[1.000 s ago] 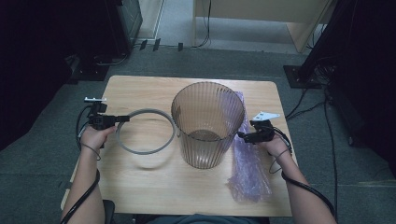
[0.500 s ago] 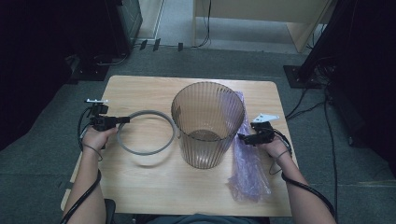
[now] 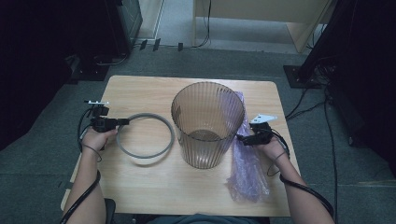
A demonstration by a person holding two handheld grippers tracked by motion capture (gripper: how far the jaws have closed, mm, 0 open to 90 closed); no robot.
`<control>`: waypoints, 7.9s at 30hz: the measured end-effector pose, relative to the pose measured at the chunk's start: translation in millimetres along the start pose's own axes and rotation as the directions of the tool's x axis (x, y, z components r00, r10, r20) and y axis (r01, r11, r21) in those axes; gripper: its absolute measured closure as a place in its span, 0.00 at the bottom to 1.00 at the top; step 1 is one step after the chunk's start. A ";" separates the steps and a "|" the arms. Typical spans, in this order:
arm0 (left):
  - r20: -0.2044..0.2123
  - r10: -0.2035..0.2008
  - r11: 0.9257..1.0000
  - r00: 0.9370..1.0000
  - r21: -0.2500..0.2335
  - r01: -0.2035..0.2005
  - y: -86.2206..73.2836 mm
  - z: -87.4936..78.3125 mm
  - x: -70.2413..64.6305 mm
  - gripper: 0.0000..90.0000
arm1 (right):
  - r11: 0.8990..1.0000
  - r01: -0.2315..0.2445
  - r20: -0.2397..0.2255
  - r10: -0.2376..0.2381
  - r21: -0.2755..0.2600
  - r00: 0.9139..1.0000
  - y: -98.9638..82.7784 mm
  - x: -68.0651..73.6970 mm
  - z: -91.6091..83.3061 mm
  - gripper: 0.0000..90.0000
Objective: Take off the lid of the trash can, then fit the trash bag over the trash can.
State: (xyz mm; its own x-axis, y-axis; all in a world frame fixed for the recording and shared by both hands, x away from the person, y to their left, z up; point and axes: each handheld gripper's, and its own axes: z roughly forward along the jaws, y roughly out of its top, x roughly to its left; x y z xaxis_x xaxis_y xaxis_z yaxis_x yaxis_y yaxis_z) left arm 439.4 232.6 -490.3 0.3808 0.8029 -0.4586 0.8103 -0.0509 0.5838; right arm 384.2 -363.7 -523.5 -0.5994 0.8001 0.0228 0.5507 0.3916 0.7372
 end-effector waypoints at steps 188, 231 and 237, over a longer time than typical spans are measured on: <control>0.212 0.223 0.974 0.951 -0.012 -0.226 98.6 -26.6 -180.1 0.41 | 0.966 -0.250 -0.269 0.223 -0.071 0.937 137.5 3.8 -145.9 0.99; 0.309 0.328 0.945 0.893 -0.096 -0.313 90.1 -72.3 -257.6 0.44 | 0.957 -0.182 -0.476 0.054 -0.227 0.878 158.1 48.7 -214.3 0.99; 0.319 0.362 0.932 0.876 -0.114 -0.344 87.8 -71.8 -272.2 0.43 | 0.963 -0.154 -0.495 0.025 -0.222 0.869 161.8 59.5 -211.7 0.99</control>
State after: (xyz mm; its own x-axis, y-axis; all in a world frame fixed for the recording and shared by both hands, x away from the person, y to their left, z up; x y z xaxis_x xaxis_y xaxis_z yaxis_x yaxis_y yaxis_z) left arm 375.0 52.3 -266.0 0.7692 0.4956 -0.4034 0.5731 -0.2558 0.7785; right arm 314.7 -349.0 -260.0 -0.7945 0.4797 0.3723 0.4936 0.1530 0.8561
